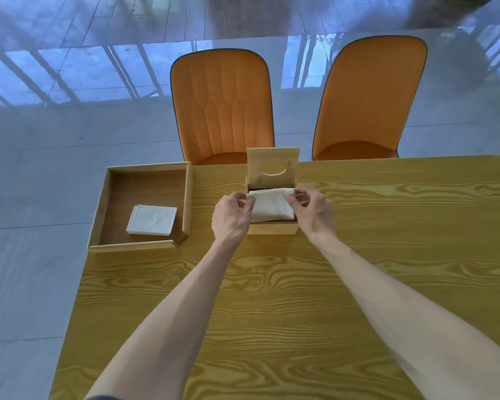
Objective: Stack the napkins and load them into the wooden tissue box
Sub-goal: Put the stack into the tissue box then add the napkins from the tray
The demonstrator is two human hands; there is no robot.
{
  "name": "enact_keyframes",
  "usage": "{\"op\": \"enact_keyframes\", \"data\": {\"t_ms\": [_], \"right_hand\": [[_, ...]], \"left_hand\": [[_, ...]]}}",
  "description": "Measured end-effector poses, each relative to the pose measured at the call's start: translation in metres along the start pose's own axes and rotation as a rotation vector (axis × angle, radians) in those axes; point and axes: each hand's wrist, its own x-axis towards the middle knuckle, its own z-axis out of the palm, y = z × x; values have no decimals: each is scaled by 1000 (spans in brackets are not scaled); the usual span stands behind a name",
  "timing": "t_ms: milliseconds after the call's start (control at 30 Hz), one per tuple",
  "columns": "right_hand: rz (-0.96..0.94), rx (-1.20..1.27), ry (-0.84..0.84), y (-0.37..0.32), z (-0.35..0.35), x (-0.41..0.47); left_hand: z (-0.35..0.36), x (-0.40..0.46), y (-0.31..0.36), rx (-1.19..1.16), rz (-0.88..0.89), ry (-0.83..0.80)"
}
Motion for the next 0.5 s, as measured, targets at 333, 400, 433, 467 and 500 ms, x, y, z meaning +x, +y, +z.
{"op": "enact_keyframes", "data": {"t_ms": [333,400,433,467,500], "right_hand": [[34,-237,43,-6,12,10],[26,-260,47,-6,13,11],[20,-271,47,-6,13,11],[14,-279,45,-7,13,11],[10,-284,46,-8,13,10]], "left_hand": [[14,5,0,115,39,103],[13,7,-1,107,31,96],[13,8,-2,100,24,94],[12,9,-3,96,19,96],[11,8,-4,97,17,101]]}}
